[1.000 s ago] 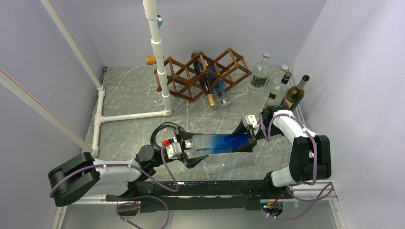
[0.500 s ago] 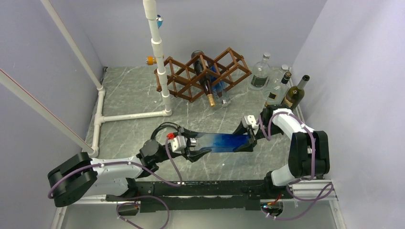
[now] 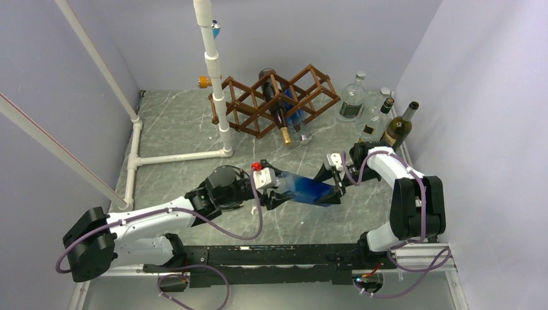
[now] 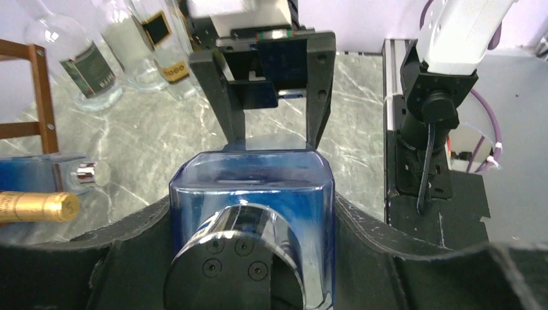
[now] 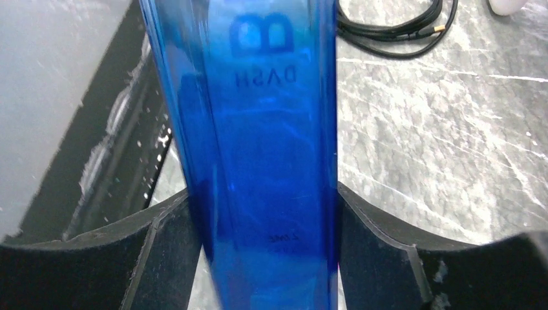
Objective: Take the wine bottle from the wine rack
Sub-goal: Pick up the wine bottle from the wine rack.
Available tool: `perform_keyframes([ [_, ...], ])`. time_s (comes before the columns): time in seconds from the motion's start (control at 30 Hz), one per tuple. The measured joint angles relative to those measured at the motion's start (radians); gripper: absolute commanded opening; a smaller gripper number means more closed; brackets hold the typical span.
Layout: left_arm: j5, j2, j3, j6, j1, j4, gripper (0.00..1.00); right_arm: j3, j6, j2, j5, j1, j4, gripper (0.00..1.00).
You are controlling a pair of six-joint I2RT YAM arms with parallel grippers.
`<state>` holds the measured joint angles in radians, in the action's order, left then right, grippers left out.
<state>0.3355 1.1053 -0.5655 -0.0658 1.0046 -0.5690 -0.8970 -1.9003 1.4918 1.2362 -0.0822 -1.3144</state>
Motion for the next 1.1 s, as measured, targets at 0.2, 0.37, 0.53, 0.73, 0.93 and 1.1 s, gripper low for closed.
perform_keyframes([
  [0.2, 0.011, 0.057, -0.113, -0.027, 0.001, 0.198, 0.0, -0.001, 0.151, -0.001, 0.05, -0.018, 0.043, 0.82],
  [0.37, 0.018, 0.106, -0.245, -0.056, 0.0, 0.354, 0.0, -0.006, 0.218, -0.002, 0.057, -0.023, 0.06, 0.92],
  [0.53, 0.026, 0.154, -0.366, -0.089, 0.0, 0.499, 0.0, -0.038, 0.266, -0.014, 0.055, -0.026, 0.058, 1.0],
  [0.73, 0.026, 0.248, -0.547, -0.118, -0.001, 0.685, 0.0, -0.095, 0.477, -0.129, 0.028, -0.054, 0.144, 1.0],
  [0.93, 0.027, 0.351, -0.709, -0.124, -0.005, 0.824, 0.0, -0.095, 0.747, -0.27, -0.036, -0.116, 0.336, 1.0],
  [1.1, 0.035, 0.405, -0.782, -0.124, -0.008, 0.872, 0.0, -0.095, 0.772, -0.251, -0.019, -0.136, 0.358, 0.98],
])
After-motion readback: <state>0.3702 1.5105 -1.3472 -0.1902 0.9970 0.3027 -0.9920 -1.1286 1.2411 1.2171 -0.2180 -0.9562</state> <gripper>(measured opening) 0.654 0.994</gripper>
